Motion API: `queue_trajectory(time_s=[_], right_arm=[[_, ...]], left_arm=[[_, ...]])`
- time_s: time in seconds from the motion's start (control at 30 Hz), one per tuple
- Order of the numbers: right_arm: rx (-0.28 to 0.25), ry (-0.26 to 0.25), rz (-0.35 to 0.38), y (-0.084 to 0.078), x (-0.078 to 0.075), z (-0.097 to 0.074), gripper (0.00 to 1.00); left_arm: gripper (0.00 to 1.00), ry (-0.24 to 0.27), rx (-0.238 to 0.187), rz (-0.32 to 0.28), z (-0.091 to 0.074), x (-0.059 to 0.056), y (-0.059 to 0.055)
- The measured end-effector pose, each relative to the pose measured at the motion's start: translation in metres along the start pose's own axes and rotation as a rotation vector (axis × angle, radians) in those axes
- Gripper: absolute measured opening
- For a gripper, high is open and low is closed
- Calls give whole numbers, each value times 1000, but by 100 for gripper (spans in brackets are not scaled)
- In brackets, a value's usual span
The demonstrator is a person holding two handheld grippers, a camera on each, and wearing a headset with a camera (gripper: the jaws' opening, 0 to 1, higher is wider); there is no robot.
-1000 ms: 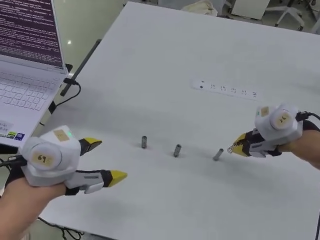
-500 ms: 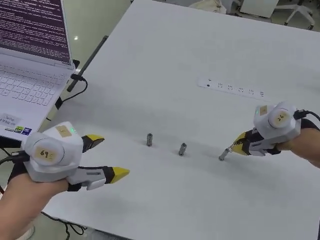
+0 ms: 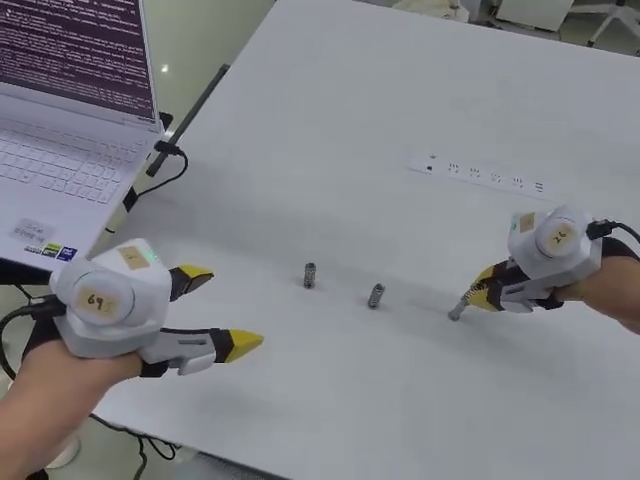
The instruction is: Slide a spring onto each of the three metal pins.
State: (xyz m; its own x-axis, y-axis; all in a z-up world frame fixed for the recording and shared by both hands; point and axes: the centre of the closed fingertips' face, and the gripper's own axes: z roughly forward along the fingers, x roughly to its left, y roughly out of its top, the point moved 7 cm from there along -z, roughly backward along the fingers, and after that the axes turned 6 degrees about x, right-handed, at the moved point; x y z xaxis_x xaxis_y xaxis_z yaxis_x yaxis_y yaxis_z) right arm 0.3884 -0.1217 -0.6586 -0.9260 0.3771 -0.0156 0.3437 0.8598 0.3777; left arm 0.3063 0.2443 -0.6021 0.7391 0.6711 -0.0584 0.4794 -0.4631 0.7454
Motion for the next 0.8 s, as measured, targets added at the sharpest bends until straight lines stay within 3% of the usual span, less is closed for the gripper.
queue_trajectory(time_s=[0.8], right_arm=[[76,29,-56,-7,-1,37,9]], left_arm=[[57,13,15,-11,-4,6,-2]])
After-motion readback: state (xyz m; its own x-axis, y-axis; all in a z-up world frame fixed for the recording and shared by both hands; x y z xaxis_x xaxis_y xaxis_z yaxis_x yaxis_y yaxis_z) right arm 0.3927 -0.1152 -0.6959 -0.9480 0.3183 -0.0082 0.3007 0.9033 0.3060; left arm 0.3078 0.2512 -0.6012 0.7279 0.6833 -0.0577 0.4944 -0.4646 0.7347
